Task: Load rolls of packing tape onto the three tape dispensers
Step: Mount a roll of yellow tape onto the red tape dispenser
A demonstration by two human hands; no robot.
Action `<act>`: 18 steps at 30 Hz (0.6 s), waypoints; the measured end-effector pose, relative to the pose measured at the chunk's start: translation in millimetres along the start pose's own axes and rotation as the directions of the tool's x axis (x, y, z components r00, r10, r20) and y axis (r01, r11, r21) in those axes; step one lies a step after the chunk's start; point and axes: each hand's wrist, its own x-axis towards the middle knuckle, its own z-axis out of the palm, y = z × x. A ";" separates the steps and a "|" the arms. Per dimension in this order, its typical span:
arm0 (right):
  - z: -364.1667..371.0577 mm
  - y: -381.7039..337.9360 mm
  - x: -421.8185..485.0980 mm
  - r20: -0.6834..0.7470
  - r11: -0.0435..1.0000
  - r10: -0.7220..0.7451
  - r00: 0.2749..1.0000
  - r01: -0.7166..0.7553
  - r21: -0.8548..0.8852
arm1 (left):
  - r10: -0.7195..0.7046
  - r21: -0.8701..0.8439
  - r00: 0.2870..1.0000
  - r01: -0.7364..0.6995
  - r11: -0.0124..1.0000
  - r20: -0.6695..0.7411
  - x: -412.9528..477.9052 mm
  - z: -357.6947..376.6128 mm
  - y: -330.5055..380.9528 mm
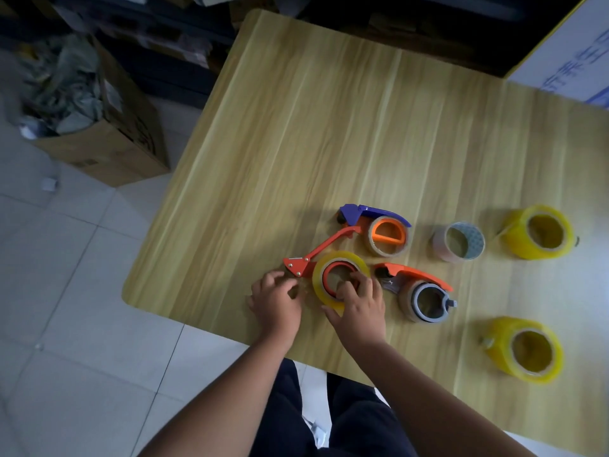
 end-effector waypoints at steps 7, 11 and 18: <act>-3.1 1.9 -0.7 0.017 1.000 -0.009 1.000 0.009 -0.020 | 0.008 0.010 1.000 -0.008 1.000 -0.001 -1.1 10.6 -3.2; -5.9 2.2 0.3 0.031 0.998 -0.026 0.999 0.027 -0.053 | 0.077 -0.104 0.995 -0.084 0.991 -0.071 -2.9 5.5 -1.6; -14.2 -1.4 9.6 0.029 0.989 -0.098 0.995 0.100 -0.105 | 0.297 -0.013 0.954 -0.297 0.955 -0.027 -1.0 0.6 -10.9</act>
